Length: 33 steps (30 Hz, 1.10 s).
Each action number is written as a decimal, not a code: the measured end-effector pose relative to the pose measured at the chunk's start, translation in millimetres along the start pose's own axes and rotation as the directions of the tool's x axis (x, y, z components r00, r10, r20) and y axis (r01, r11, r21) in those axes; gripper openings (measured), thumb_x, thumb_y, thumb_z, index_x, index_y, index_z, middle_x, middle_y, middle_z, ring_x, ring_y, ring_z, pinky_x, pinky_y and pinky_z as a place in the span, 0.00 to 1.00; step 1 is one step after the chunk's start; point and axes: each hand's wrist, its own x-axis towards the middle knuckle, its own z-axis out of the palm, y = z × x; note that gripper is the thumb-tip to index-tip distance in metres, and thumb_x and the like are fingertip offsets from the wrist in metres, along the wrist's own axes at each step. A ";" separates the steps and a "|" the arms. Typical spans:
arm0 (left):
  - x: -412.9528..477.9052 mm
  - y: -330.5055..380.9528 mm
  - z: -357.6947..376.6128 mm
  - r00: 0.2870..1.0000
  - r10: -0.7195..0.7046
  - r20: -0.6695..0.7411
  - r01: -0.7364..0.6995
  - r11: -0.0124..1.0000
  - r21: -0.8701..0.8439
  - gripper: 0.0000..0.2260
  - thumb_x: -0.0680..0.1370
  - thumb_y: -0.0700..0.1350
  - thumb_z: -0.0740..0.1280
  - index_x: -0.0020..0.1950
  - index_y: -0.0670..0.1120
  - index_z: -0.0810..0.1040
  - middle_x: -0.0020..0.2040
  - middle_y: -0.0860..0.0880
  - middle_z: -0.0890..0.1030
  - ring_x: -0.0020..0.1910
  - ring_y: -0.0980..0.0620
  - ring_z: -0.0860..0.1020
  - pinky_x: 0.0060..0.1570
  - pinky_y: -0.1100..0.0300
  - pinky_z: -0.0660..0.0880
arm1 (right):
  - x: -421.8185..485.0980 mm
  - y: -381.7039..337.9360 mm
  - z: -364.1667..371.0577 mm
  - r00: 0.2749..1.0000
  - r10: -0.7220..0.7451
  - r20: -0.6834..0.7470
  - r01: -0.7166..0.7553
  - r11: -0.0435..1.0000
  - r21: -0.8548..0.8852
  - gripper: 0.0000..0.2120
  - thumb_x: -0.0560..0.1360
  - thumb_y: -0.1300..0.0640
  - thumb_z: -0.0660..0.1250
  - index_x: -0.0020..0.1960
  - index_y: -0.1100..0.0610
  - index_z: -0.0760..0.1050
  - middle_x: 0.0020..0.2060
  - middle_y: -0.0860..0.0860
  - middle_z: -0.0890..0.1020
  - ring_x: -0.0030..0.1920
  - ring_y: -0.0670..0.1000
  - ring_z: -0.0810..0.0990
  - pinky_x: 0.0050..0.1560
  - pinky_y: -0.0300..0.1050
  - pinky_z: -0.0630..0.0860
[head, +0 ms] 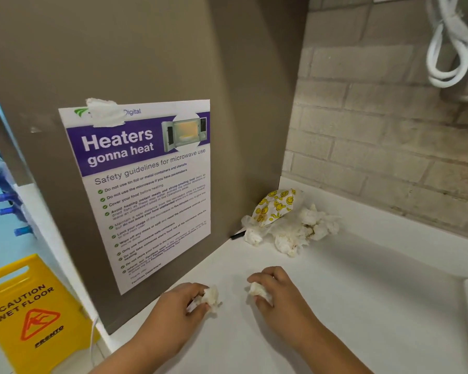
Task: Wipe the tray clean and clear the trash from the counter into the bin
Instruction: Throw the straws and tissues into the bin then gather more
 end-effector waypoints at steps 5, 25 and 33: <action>-18.7 -8.4 -16.5 1.000 -0.014 0.011 0.013 0.999 0.051 0.10 0.75 0.47 0.67 0.47 0.63 0.75 0.49 0.63 0.79 0.51 0.68 0.73 0.46 0.78 0.67 | -14.2 -34.1 12.2 0.997 -0.050 0.065 0.049 0.999 0.012 0.15 0.77 0.57 0.63 0.60 0.41 0.73 0.58 0.39 0.66 0.57 0.39 0.71 0.59 0.33 0.69; -172.1 -166.7 -151.4 0.989 -0.146 0.028 0.146 0.989 0.003 0.15 0.76 0.42 0.67 0.45 0.65 0.73 0.44 0.64 0.79 0.46 0.66 0.75 0.40 0.70 0.70 | -75.1 -209.3 182.5 0.977 -0.065 0.205 0.033 0.987 0.156 0.15 0.78 0.51 0.62 0.60 0.37 0.65 0.51 0.34 0.75 0.53 0.37 0.75 0.54 0.36 0.72; -236.6 -272.2 -140.9 0.906 -0.398 0.146 0.393 0.917 0.062 0.13 0.75 0.39 0.63 0.47 0.58 0.65 0.37 0.50 0.80 0.34 0.53 0.76 0.37 0.58 0.73 | -102.3 -193.1 311.7 0.920 0.055 0.389 -0.099 0.991 0.095 0.08 0.78 0.52 0.62 0.47 0.38 0.69 0.49 0.39 0.72 0.40 0.38 0.71 0.48 0.41 0.70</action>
